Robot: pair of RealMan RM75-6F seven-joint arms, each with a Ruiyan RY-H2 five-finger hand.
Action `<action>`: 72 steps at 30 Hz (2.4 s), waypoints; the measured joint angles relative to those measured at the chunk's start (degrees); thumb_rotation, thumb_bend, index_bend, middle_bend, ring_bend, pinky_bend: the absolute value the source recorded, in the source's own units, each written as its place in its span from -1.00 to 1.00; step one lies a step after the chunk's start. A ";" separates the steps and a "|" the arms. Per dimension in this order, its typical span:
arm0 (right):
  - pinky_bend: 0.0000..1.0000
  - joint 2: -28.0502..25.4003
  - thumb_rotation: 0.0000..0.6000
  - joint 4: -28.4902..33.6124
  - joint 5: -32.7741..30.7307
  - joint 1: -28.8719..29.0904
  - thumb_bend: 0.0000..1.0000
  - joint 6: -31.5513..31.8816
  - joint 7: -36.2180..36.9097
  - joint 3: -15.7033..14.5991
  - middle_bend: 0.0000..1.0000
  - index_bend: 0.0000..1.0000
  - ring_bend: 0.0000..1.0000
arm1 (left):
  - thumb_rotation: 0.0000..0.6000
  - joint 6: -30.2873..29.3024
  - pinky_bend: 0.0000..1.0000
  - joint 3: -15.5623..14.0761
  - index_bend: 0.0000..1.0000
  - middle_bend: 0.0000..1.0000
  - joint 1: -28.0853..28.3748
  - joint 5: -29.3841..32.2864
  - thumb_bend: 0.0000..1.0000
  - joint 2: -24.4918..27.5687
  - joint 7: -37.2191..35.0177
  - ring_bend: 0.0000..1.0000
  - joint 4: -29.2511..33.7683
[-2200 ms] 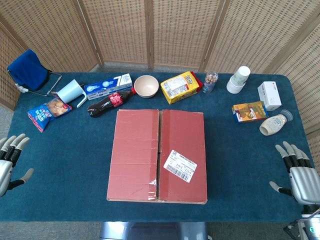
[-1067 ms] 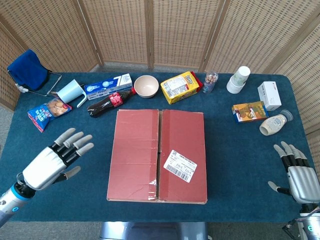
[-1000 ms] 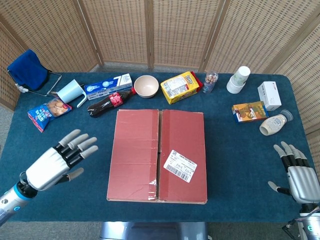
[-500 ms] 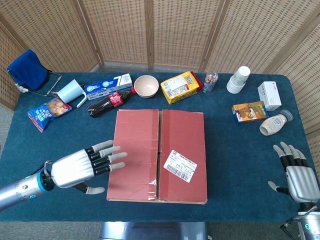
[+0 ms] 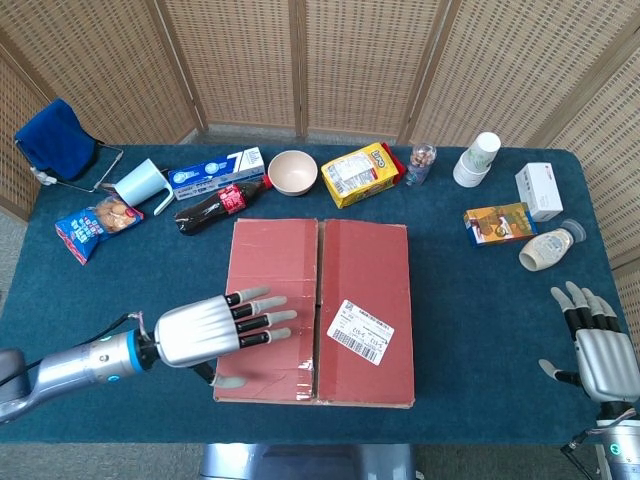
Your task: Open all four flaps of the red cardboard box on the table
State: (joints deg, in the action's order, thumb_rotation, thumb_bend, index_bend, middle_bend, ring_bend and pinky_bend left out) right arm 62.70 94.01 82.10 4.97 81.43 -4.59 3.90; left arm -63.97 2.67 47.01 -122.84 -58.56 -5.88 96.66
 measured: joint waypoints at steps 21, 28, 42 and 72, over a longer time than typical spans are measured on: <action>-0.79 -0.36 1.00 0.12 -0.14 -0.32 -1.00 0.69 0.78 0.28 -1.00 -1.00 -1.00 | -0.36 8.24 -0.54 -0.18 -0.66 -0.45 5.83 7.36 -1.00 -6.32 6.67 -0.51 2.58; -0.79 -0.12 1.00 0.22 -0.21 -0.38 -1.00 0.82 -0.12 0.25 -1.00 -1.00 -1.00 | -0.36 8.47 -0.45 -0.47 -0.65 -0.43 6.62 8.64 -1.00 -7.00 7.57 -0.49 2.33; -0.79 0.05 1.00 0.10 -0.30 -0.34 -1.00 0.60 -0.28 0.20 -1.00 -1.00 -1.00 | -0.39 10.87 -0.48 1.54 -0.66 -0.50 8.66 12.38 -1.00 -7.79 13.07 -0.58 4.82; -0.79 -0.03 1.00 0.35 -0.47 -0.50 -1.00 0.84 -0.29 0.34 -1.00 -1.00 -1.00 | -0.39 14.32 -0.28 1.60 -0.63 -0.18 10.39 18.58 -1.00 -10.68 18.86 -0.27 6.76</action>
State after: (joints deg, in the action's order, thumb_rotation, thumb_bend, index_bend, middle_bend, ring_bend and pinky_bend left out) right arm 62.67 94.36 81.63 4.46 82.27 -4.87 4.23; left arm -49.65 4.27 57.40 -104.25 -69.25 12.98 103.42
